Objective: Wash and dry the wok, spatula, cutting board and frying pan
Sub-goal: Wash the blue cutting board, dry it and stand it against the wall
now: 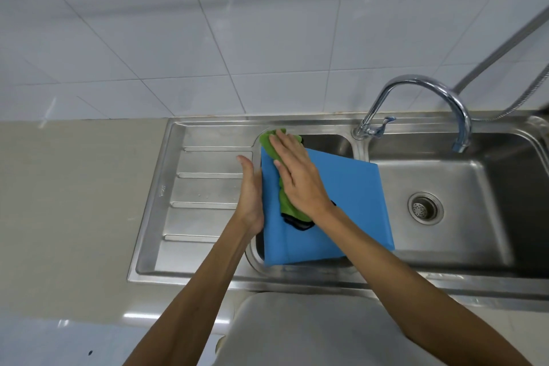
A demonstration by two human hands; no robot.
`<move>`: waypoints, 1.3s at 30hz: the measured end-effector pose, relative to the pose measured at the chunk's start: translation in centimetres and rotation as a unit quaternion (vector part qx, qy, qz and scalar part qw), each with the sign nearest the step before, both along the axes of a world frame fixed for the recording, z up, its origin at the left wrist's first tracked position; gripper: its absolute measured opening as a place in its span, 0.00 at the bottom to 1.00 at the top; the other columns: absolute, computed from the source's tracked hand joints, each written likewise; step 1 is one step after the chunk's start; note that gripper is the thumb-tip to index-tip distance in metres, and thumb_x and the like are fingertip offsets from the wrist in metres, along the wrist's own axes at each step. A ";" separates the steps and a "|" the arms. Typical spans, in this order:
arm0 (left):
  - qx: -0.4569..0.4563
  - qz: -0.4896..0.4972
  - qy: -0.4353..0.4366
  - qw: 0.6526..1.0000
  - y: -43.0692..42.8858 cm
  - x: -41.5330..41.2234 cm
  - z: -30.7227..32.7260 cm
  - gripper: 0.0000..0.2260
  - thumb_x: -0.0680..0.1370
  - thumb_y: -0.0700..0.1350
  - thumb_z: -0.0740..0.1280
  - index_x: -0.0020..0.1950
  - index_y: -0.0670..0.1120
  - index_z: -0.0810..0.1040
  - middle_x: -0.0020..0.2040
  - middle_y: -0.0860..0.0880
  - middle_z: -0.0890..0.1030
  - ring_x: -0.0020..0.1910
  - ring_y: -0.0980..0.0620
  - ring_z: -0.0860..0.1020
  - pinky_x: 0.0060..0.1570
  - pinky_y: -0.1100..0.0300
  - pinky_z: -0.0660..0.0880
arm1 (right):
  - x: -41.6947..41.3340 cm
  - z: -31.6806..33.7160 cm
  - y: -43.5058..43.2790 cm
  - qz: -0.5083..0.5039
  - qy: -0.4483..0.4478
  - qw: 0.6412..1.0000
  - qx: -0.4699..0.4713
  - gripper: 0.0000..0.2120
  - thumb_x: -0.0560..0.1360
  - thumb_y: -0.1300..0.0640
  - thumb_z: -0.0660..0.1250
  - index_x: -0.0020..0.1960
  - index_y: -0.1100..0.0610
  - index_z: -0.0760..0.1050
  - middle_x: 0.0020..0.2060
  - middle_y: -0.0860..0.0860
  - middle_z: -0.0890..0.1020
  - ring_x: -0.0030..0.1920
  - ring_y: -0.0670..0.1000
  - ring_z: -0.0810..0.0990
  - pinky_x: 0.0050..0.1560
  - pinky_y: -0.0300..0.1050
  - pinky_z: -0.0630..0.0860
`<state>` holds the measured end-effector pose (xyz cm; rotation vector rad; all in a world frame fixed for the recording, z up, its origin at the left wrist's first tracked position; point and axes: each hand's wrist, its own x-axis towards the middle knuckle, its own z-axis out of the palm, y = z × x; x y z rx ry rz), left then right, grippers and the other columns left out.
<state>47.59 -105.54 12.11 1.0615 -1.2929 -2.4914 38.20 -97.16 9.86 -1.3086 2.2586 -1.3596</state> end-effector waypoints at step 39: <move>-0.021 -0.037 -0.042 0.998 3.9 3.6 -5.8 0.24 0.82 0.59 0.60 0.74 0.49 0.70 0.71 0.47 0.77 0.68 0.46 0.77 0.64 0.43 0.76 | -5.3 -13.8 16.9 -0.367 -0.241 0.877 0.192 0.34 0.78 0.62 0.61 0.81 0.51 0.53 0.67 0.60 0.72 0.67 0.64 0.71 0.68 0.63 0.69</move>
